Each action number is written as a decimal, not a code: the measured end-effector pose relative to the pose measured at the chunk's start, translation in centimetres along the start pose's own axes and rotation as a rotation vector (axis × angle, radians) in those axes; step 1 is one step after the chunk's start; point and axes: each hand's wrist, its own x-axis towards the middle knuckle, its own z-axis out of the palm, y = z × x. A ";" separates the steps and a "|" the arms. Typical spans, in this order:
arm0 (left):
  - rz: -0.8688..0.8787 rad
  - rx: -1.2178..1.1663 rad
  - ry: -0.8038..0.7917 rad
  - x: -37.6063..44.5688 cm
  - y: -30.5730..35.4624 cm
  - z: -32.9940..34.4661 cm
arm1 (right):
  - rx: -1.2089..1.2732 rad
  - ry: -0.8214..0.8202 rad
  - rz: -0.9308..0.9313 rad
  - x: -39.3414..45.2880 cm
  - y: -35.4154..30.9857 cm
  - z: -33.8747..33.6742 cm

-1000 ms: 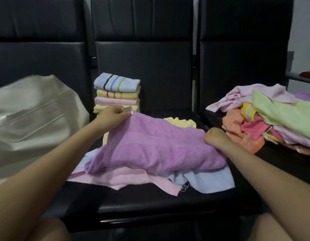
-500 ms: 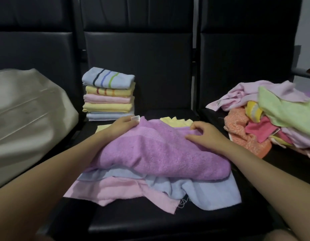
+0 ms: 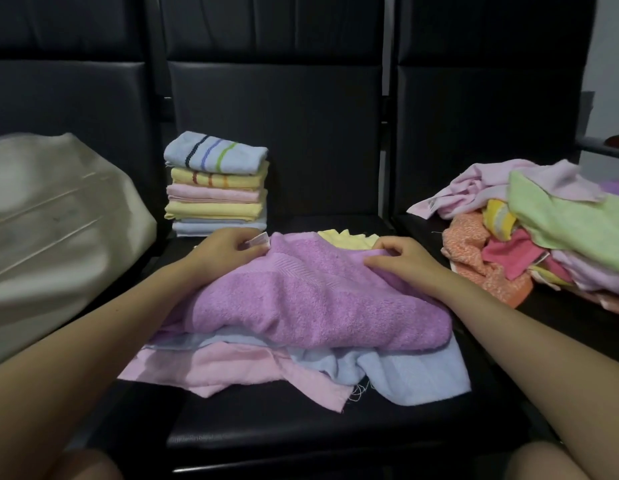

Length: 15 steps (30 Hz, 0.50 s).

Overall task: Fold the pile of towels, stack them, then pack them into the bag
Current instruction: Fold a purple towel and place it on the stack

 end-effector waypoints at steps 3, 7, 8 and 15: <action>-0.012 -0.029 0.010 -0.4 0.0 -0.2 | 0.085 -0.084 0.072 0.2 -0.9 -0.3; -0.014 -0.023 0.047 -1.0 0.4 0.0 | -0.008 -0.272 0.176 0.7 -2.0 -0.1; -0.018 -0.020 0.056 -1.1 0.6 0.0 | 0.013 -0.274 0.162 0.7 -2.3 -0.2; -0.043 -0.017 0.083 -1.5 1.1 -0.3 | 0.097 -0.047 -0.007 -0.1 -2.6 0.0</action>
